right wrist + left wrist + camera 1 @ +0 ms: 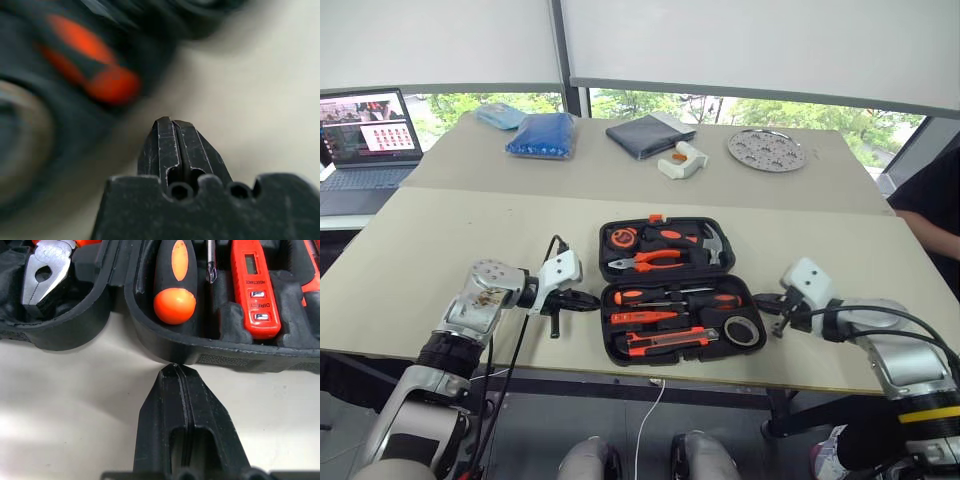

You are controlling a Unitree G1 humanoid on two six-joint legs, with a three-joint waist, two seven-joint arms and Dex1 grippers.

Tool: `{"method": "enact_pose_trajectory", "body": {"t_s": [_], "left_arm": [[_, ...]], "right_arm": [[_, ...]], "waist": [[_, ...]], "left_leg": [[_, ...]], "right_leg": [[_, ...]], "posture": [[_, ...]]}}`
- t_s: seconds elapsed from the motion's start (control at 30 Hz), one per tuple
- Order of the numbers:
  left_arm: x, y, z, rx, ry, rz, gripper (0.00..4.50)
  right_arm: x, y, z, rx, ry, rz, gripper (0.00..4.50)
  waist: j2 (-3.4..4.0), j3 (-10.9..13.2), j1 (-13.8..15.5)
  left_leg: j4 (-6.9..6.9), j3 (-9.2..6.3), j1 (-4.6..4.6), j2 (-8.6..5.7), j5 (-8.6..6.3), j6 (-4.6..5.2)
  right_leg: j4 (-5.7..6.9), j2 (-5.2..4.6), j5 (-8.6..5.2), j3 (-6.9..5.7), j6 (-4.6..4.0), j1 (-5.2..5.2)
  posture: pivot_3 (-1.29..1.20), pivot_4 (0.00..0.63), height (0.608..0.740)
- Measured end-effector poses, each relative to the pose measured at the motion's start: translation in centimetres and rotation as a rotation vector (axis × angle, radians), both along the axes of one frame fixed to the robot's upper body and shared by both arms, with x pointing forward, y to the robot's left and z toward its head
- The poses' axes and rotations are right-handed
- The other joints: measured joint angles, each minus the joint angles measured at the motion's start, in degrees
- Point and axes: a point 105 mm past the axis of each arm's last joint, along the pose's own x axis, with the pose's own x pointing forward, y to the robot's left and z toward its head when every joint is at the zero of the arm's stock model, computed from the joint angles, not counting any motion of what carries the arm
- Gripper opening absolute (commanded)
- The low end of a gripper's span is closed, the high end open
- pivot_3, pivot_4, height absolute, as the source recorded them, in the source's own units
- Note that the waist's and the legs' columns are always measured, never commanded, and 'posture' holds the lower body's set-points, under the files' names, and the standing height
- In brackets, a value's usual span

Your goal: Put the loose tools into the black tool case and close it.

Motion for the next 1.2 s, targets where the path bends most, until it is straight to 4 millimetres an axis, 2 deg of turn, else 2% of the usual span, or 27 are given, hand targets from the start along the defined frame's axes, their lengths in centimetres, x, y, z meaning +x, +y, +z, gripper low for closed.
{"method": "enact_pose_trajectory", "body": {"t_s": [0.13,0.2,0.3,0.4,0.6,0.73,0.83,0.97,1.1,1.13,1.2], "left_arm": [[-1.1,0.1,-0.1,0.016,0.029,-0.039,0.02],[-2.0,-0.5,-0.3,0.016,0.048,-0.092,0.02],[-2.3,-0.8,-0.5,0.023,0.044,-0.119,0.02],[-2.2,-0.2,-0.5,0.052,0.013,-0.119,0.02],[-2.2,3.7,-0.2,0.126,-0.018,-0.070,0.02],[-1.9,6.4,0.0,0.144,0.008,0.015,0.02],[-1.0,7.4,0.3,0.096,0.087,0.132,0.69],[2.2,7.2,2.1,-0.049,0.138,0.345,2.18],[5.8,5.3,5.4,-0.254,0.203,0.507,3.59],[7.1,4.4,6.5,-0.327,0.242,0.560,3.87],[8.5,2.3,7.9,-0.379,0.252,0.586,4.46]], "right_arm": [[-2.3,0.9,0.5,0.031,0.051,0.099,0.00],[-3.3,1.7,0.4,0.029,0.069,0.157,0.00],[-3.6,2.1,0.3,0.014,0.057,0.165,0.00],[-3.6,1.5,-0.3,-0.013,0.054,0.133,0.00],[-4.1,0.1,-1.7,-0.035,0.090,0.083,0.00],[-3.8,-1.6,-1.4,-0.045,0.073,0.017,0.00],[-2.5,-2.6,-0.5,-0.019,0.052,-0.058,0.77],[-0.2,-2.5,2.3,0.094,0.007,-0.131,2.23],[3.1,-0.9,4.9,0.247,0.002,-0.196,3.52],[4.9,-0.3,5.9,0.306,0.018,-0.241,3.77],[6.8,1.0,7.0,0.348,0.027,-0.270,4.41]], "waist": [[0.00,0.00,-0.01],[0.00,0.00,0.00],[0.00,0.00,0.11],[0.00,0.00,0.18],[0.02,-0.01,-0.41],[0.03,-0.02,-0.91],[0.01,-0.01,-0.89],[-0.03,0.01,-0.63],[-0.14,0.07,-0.55],[-0.17,0.09,-0.73],[-0.17,0.09,-0.88]], "left_leg": [[-0.03,-0.04,0.03,0.01,-0.01,0.00],[-0.02,-0.05,0.02,0.02,-0.01,0.00],[-0.01,-0.04,0.05,0.02,-0.01,0.00],[-0.01,-0.05,0.07,0.02,-0.01,0.00],[-0.05,-0.04,0.25,0.16,-0.01,-0.02],[-0.06,-0.03,0.30,0.16,0.00,-0.04],[-0.02,-0.02,0.29,0.10,0.02,-0.07],[0.03,-0.08,0.26,0.08,0.10,-0.05],[0.11,-0.05,0.08,0.00,0.13,0.04],[0.15,-0.03,0.05,-0.03,0.14,0.05],[0.12,-0.02,-0.02,-0.09,0.17,0.09]], "right_leg": [[-0.03,0.00,-0.02,0.01,0.01,0.00],[-0.03,0.00,-0.02,0.00,0.01,0.01],[-0.03,-0.02,-0.02,0.01,0.01,0.03],[-0.02,-0.08,-0.01,0.03,0.01,0.02],[0.06,-0.16,-0.04,0.11,-0.08,0.05],[0.22,-0.16,-0.06,0.11,-0.09,0.04],[0.47,-0.13,-0.07,0.12,-0.10,-0.01],[0.54,-0.09,-0.05,0.09,-0.09,0.00],[0.55,-0.06,-0.03,0.07,-0.10,-0.08],[0.55,-0.04,-0.03,0.07,-0.10,-0.09],[0.55,-0.06,-0.02,0.05,-0.10,-0.17]], "posture": [[0.00,0.150,0.718],[0.00,0.150,0.718],[0.00,0.150,0.718],[0.00,0.150,0.718],[0.00,0.150,0.718],[0.00,0.150,0.718],[0.00,0.150,0.718],[0.00,0.150,0.718],[0.00,0.150,0.718],[0.00,0.150,0.718],[0.00,0.150,0.718]]}}
